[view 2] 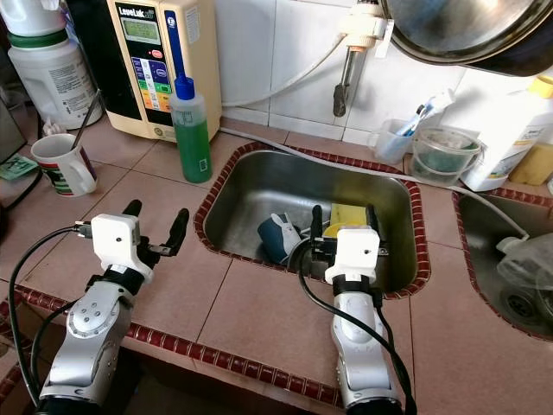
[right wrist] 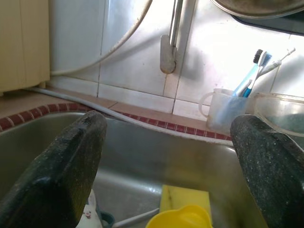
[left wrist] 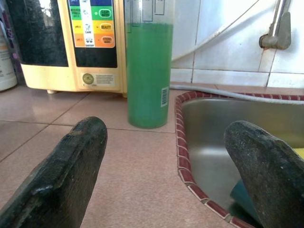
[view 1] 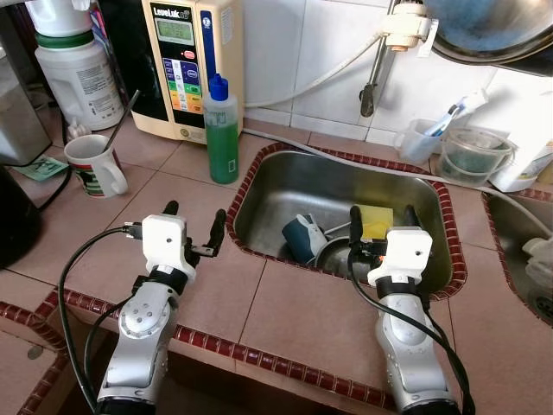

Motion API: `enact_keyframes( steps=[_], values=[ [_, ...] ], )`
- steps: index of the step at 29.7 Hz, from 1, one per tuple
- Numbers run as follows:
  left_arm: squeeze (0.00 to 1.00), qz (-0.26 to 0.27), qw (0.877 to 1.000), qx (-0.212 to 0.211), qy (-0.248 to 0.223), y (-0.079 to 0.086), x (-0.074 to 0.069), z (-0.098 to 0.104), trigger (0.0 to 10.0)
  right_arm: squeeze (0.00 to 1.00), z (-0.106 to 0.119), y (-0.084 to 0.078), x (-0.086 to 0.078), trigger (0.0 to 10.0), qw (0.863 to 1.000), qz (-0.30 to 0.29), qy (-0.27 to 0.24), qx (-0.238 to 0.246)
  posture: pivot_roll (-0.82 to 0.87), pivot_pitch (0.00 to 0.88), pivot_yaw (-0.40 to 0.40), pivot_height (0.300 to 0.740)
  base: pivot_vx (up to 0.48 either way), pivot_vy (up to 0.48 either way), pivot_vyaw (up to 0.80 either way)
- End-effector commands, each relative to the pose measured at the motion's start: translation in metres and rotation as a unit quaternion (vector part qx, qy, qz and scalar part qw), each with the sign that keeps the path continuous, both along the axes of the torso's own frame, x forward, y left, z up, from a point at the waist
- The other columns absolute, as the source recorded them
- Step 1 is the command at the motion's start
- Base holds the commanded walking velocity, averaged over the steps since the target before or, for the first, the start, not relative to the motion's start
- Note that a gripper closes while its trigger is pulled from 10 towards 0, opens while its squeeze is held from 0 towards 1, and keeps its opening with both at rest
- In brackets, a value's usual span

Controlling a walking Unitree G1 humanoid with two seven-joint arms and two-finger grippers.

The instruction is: Kitchen organization

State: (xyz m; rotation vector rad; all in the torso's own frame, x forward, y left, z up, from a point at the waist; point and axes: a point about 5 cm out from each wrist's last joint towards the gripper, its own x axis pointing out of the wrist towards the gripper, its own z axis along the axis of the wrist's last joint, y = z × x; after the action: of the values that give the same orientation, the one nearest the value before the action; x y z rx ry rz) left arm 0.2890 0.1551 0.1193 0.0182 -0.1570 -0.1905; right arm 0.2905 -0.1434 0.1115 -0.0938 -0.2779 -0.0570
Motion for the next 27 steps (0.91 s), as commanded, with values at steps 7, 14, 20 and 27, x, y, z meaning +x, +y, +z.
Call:
enact_keyframes(
  steps=[7,14,20,27],
  values=[
    [0.0,-0.007,1.0,-0.011,-0.004,-0.0024,0.0011,0.0008,10.0,0.0,0.0099,-0.0028,0.0051,10.0,1.0,0.005,-0.012,-0.014,0.0,0.0,-0.048,0.74,0.0,-0.323,0.0],
    [0.0,-0.005,1.0,-0.011,-0.004,-0.0028,0.0007,0.001,10.0,0.0,0.0113,-0.0028,0.0068,10.0,1.0,0.007,-0.012,-0.017,0.0,0.0,-0.054,0.74,0.0,-0.325,0.0],
    [0.0,-0.005,1.0,-0.01,-0.004,-0.0023,0.0007,0.0011,10.0,0.0,0.0119,-0.0024,0.0078,10.0,1.0,0.009,-0.012,-0.019,0.0,0.0,-0.053,0.74,0.0,-0.338,0.0],
    [0.0,-0.008,1.0,-0.008,-0.004,-0.002,0.0009,0.0017,10.0,0.0,0.0124,-0.0049,0.0087,10.0,1.0,0.004,-0.012,-0.017,0.0,0.0,-0.048,0.74,0.0,-0.339,0.0]
  ],
)
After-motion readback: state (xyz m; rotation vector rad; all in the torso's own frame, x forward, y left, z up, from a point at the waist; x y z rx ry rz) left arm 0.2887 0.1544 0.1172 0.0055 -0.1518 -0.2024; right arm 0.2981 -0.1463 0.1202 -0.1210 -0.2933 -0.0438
